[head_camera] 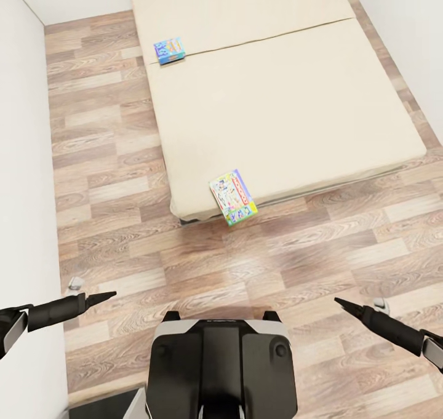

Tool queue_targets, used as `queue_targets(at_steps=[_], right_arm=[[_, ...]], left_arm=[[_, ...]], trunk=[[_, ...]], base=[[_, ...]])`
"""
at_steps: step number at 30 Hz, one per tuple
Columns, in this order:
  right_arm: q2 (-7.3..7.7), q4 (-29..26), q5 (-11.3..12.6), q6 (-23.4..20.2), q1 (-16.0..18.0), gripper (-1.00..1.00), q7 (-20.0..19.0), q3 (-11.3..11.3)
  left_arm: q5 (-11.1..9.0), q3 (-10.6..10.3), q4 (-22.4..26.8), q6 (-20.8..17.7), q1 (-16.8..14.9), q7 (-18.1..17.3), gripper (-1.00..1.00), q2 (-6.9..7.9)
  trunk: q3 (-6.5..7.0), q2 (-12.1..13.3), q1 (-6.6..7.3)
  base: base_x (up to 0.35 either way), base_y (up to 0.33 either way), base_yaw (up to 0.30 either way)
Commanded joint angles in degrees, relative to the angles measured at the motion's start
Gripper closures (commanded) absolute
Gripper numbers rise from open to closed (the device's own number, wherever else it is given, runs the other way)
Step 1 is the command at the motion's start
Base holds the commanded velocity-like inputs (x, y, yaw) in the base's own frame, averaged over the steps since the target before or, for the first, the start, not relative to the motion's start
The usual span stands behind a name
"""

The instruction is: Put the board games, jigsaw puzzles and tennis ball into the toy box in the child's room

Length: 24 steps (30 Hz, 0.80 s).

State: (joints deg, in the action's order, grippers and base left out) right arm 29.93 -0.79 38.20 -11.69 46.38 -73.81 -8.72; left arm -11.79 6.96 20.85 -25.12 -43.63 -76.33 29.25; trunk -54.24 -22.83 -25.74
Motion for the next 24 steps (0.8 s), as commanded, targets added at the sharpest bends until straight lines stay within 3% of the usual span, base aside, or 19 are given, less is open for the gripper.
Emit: queue_targets(at_steps=[1, 4, 8, 24], right_arm=[[0.02, 0.0, 0.93, -0.51, -0.09, -1.0, -1.29, -0.51], [0.01, -0.03, 2.1, -0.19, -0.33, -1.0, -4.8, -0.49], [0.11, -0.04, 2.67, -0.1, -0.53, -1.0, -6.53, -0.44], [0.07, -0.06, 3.13, 0.06, -1.09, -1.0, -7.7, -0.39]], left_arm=[[-0.04, 0.09, -0.01, -0.55, 0.0, -0.18, -1.0, 0.0], [-0.06, 0.1, -0.01, -0.45, 0.02, -0.22, -1.0, 0.13], [-0.07, 0.08, 0.0, -0.4, 0.03, -0.22, -1.0, 0.31], [-0.11, 0.02, 0.31, -0.37, 0.04, -0.2, -1.0, 0.36]], trunk=[[0.04, -0.08, -0.04], [0.32, -0.08, -0.04], [0.7, -0.08, -0.04], [2.19, -0.08, -0.04]], base=[[0.0, 0.0, 0.0], [0.0, 0.0, 0.0], [0.0, 0.0, 0.0], [0.0, 0.0, 0.0]])
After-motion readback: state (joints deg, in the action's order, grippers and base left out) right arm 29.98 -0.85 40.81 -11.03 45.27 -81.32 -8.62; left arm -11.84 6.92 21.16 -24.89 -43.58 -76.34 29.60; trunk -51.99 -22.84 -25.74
